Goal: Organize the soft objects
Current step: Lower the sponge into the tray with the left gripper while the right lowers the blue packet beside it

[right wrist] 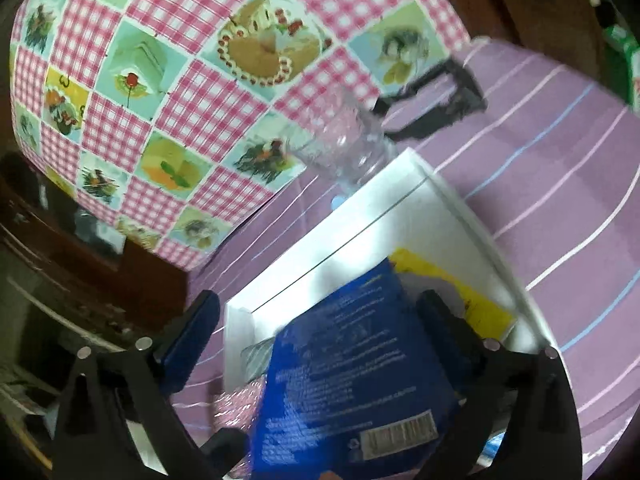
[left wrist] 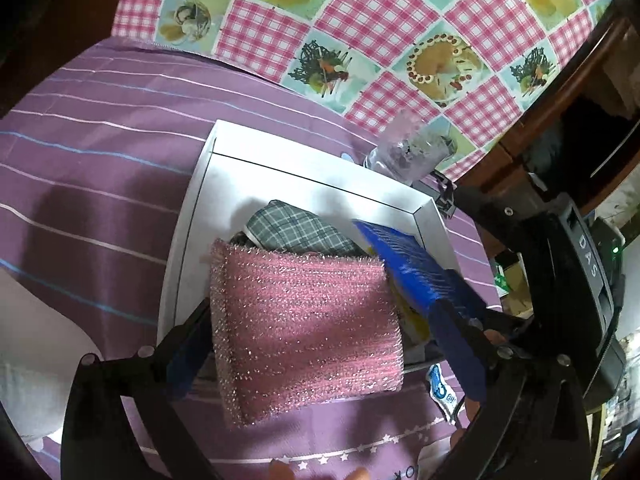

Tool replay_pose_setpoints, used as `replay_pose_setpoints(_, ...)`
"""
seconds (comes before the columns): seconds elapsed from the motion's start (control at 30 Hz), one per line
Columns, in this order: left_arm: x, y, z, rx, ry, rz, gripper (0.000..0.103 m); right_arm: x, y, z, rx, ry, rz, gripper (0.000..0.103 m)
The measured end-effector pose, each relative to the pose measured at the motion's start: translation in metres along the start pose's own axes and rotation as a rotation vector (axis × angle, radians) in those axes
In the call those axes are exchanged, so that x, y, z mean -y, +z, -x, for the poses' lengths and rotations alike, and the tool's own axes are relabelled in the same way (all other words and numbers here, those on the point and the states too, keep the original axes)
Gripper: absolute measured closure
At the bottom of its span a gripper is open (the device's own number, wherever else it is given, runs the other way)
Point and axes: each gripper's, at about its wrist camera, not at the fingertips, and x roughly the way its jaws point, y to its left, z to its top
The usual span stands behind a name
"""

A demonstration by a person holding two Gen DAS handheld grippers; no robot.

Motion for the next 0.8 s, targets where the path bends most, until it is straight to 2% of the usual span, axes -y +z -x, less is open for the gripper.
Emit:
replay_pose_setpoints(0.13,0.002,0.001,0.004,-0.005,-0.016,-0.009,0.0,-0.004,-0.002,0.0,0.06,-0.085,0.065,0.001)
replay_pose_setpoints(0.23,0.007,0.004,0.016,0.022,-0.021,-0.039,0.0,-0.002,0.0,0.001,0.055,-0.039,0.061,0.001)
replay_pose_setpoints(0.4,0.012,0.006,0.032,0.042,-0.008,-0.071,0.002,-0.008,0.004,0.025,0.11,0.02,0.092,0.001)
replay_pose_setpoints(0.47,0.016,0.008,0.037,0.036,-0.003,-0.095,0.011,-0.014,0.007,0.035,0.111,-0.006,0.111,0.002)
replay_pose_setpoints(0.5,0.018,0.008,0.04,0.039,0.011,-0.106,0.018,-0.016,0.008,0.039,0.11,-0.015,0.113,0.002)
replay_pose_setpoints(0.57,0.021,0.008,0.045,0.046,0.065,-0.11,0.028,-0.019,0.01,0.046,0.084,-0.031,0.12,0.007)
replay_pose_setpoints(0.63,0.021,0.008,0.048,0.041,0.086,-0.116,0.054,-0.022,0.013,0.052,0.045,-0.018,0.129,0.019)
replay_pose_setpoints(0.7,0.02,0.008,0.051,0.041,0.093,-0.12,0.069,-0.023,0.015,0.057,0.023,-0.024,0.123,0.037)
replay_pose_setpoints(0.73,0.019,0.009,0.053,0.042,0.093,-0.113,0.074,-0.022,0.016,0.06,0.016,-0.035,0.111,0.041)
replay_pose_setpoints(0.8,0.016,0.009,0.055,0.033,0.091,-0.089,0.083,-0.023,0.016,0.061,-0.035,-0.053,0.11,0.062)
